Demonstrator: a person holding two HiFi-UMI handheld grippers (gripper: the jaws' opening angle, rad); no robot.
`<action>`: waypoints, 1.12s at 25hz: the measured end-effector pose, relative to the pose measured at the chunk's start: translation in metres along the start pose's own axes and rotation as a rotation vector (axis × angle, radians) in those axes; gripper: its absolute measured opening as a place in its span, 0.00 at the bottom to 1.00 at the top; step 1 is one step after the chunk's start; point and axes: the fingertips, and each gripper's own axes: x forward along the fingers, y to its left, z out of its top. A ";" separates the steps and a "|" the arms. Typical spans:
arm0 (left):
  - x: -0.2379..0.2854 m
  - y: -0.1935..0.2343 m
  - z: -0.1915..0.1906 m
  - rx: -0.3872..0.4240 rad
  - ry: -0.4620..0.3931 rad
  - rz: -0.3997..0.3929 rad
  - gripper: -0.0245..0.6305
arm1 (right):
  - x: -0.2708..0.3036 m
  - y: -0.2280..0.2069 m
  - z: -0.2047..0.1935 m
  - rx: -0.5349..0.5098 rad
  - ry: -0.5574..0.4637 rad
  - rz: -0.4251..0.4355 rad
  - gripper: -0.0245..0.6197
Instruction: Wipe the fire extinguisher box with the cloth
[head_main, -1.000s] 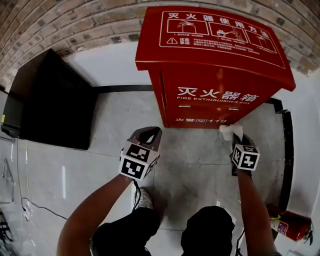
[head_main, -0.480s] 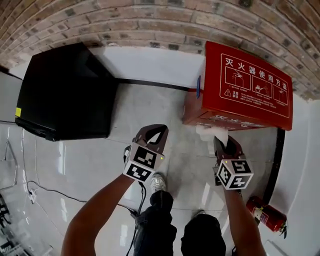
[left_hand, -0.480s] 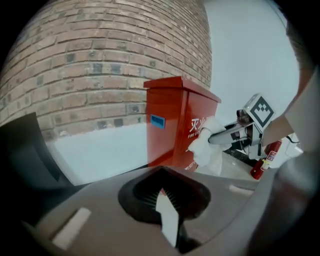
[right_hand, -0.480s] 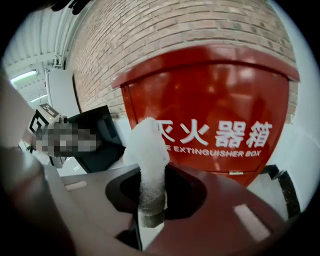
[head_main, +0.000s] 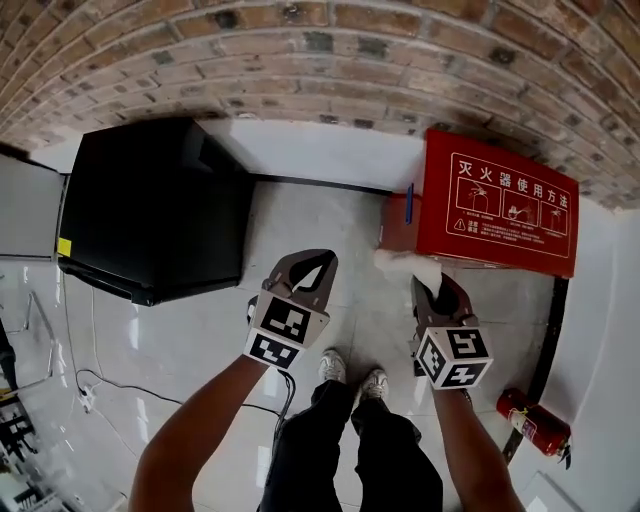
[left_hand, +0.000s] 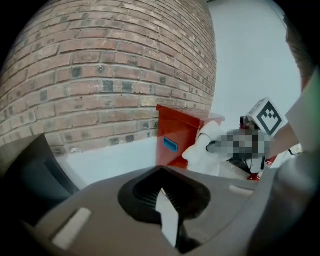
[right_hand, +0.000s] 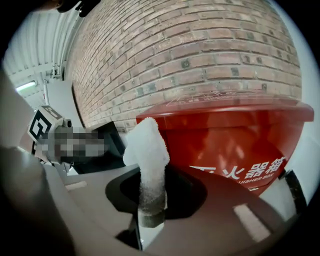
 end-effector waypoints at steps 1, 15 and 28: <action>-0.002 -0.001 0.003 -0.001 0.009 -0.010 0.04 | -0.001 0.004 0.003 0.013 -0.004 -0.004 0.18; 0.012 0.057 0.048 0.102 0.000 -0.317 0.04 | 0.071 0.034 0.038 0.316 -0.144 -0.375 0.18; 0.077 0.097 0.071 0.153 0.062 -0.381 0.04 | 0.116 -0.009 0.071 0.668 -0.351 -0.592 0.18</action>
